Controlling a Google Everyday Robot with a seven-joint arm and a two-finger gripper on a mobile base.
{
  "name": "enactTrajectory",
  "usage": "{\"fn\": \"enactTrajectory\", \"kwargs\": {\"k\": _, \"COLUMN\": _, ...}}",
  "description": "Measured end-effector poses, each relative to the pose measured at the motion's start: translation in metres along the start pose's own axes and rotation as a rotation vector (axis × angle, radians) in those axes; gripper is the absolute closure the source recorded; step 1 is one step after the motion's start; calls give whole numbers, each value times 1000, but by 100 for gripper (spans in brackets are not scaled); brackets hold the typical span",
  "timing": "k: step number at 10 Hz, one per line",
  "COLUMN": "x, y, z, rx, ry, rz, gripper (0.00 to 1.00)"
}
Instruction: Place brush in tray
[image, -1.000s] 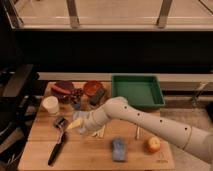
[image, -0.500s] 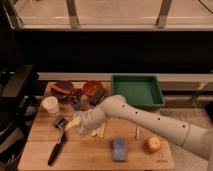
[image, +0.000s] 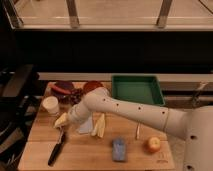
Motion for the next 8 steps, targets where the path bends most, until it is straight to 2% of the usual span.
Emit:
{"fn": "enactTrajectory", "kwargs": {"k": 3, "x": 5, "y": 5, "z": 9, "rx": -15, "ry": 9, "rz": -22, "gripper": 38}}
{"fn": "enactTrajectory", "kwargs": {"k": 8, "x": 4, "y": 13, "z": 29, "rx": -8, "ry": -1, "rz": -24, "gripper": 38}}
